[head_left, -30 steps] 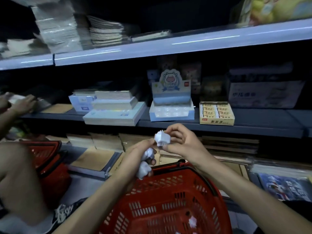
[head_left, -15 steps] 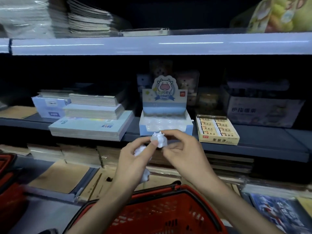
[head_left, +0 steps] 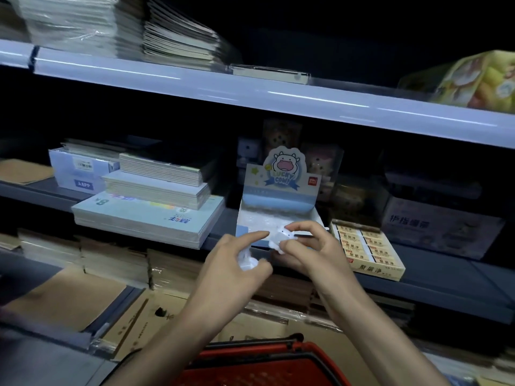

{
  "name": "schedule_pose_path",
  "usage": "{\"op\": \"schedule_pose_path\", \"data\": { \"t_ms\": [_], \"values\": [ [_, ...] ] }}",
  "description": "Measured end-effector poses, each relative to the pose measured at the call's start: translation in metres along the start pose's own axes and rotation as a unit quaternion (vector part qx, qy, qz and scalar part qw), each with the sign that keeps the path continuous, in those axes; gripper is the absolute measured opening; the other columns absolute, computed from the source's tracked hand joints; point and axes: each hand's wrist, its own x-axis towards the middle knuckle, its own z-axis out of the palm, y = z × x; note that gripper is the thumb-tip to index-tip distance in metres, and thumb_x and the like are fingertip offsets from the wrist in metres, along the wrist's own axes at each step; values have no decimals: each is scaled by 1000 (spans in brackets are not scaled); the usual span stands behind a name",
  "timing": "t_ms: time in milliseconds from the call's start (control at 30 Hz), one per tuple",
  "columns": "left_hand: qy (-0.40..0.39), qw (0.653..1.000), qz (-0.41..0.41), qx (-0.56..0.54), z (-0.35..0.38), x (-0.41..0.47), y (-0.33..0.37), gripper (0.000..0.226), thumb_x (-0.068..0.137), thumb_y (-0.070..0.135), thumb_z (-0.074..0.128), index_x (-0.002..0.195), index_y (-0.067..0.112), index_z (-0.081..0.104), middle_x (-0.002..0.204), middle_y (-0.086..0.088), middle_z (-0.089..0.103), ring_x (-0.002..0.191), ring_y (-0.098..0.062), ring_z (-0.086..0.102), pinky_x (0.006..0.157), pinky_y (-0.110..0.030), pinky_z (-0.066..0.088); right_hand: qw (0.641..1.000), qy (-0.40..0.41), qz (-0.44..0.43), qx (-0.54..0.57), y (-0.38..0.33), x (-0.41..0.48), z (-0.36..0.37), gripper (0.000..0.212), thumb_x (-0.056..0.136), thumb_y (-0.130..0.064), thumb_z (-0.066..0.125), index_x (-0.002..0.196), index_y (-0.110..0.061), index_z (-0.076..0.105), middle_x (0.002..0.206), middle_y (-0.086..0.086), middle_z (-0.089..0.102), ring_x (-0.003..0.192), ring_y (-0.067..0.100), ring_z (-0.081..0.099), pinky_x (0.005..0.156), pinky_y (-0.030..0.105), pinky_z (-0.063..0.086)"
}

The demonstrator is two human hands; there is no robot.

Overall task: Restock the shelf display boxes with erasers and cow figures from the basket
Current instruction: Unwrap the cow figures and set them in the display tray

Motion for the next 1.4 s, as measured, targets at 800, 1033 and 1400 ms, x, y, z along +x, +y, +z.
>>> {"op": "schedule_pose_path", "data": {
  "t_ms": [800,1033,1400],
  "values": [
    [-25,899,15,437,6,46,-12,66,89,40,52,153,45,37,130,1,48,96,-26,67,77,-34,52,898,-2,-142,-416,25,167,40,32,80,-16,70,110,-27,73,101,-10,73,92,10,67,83,30,58],
    [-35,906,19,422,1,47,-11,67,87,40,53,152,48,38,130,3,48,102,-24,67,83,-35,54,863,23,-122,-490,32,182,48,27,88,-20,71,114,-26,72,104,-1,74,95,20,67,79,31,55],
    [-38,937,-5,348,-7,47,-3,63,86,45,53,148,50,43,128,4,52,113,-24,62,88,-33,50,851,24,-161,-499,14,152,44,46,91,3,51,115,-28,75,111,-2,75,105,22,68,86,38,58]
  ]
}}
